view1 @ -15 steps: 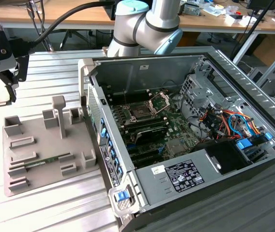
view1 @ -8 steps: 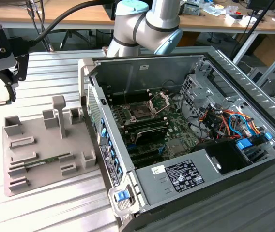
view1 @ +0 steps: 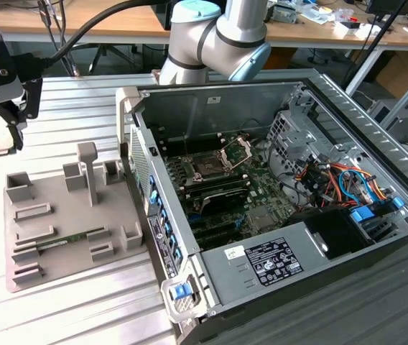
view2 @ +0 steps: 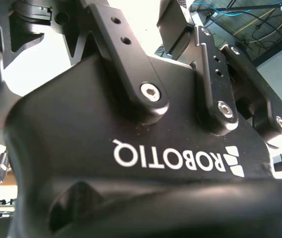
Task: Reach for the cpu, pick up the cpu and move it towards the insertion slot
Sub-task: 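Pick up the cpu and move it towards the insertion slot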
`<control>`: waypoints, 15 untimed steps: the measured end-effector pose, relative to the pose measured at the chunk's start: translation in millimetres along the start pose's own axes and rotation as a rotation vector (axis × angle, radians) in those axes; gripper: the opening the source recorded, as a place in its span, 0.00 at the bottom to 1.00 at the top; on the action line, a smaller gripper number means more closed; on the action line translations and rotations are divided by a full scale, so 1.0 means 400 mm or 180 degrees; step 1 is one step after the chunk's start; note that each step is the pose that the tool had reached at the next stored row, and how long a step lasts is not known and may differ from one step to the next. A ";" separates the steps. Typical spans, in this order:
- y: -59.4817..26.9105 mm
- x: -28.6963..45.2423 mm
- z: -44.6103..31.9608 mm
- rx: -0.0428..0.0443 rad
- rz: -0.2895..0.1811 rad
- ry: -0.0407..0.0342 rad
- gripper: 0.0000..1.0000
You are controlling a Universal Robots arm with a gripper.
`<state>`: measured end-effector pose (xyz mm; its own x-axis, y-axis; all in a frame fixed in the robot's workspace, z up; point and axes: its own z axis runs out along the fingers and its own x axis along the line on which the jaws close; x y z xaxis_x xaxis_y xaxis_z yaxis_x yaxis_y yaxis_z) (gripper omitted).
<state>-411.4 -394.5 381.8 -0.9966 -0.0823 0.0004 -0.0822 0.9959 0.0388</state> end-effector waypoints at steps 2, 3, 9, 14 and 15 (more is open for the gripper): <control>0.000 0.000 -0.002 0.0000 0.0000 0.0000 0.55; 0.000 0.000 -0.002 0.0000 0.0000 0.0000 0.55; 0.000 0.000 -0.006 0.0000 0.0000 0.0000 0.55; 0.000 0.000 -0.009 0.0000 0.0000 0.0000 0.55; 0.000 0.000 -0.010 0.0000 0.0000 0.0000 0.55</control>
<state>-411.4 -394.4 385.7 -0.9966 -0.0822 0.0005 -0.0821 0.9959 0.0387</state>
